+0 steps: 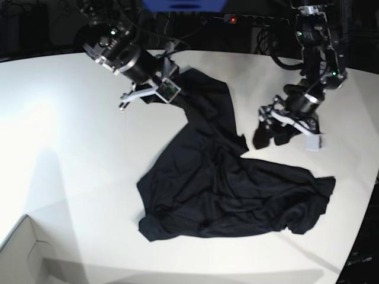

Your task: Layout the t-shirt on the table in an organized manner, then fold the t-shirt properly

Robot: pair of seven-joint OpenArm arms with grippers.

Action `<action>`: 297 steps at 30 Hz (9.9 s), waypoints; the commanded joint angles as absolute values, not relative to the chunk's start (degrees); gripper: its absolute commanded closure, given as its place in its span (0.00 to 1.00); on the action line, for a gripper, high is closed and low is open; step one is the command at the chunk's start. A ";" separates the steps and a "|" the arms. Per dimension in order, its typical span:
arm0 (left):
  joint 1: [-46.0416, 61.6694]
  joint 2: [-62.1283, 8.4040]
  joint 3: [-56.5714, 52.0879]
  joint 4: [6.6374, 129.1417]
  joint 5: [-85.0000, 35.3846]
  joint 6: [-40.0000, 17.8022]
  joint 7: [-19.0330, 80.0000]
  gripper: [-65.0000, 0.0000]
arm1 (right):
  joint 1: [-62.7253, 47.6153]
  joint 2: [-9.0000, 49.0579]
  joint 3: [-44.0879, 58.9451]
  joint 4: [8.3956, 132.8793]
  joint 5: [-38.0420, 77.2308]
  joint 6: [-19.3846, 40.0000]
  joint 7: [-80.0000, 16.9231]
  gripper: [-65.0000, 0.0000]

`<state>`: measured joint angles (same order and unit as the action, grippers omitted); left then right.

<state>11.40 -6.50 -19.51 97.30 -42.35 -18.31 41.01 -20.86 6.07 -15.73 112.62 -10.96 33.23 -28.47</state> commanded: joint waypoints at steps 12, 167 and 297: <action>2.24 -6.73 -16.13 81.36 -43.03 -18.33 39.34 0.00 | -22.55 5.67 -10.33 114.07 -10.24 33.27 -26.59 0.53; -0.75 -11.91 -55.52 82.42 -34.59 -18.86 48.84 0.56 | 32.04 0.75 4.53 42.77 -10.33 33.27 -18.59 0.53; -8.57 -7.08 -38.55 77.67 -22.20 -18.42 40.13 0.64 | -17.27 6.29 31.08 106.33 -10.15 40.00 -18.68 0.46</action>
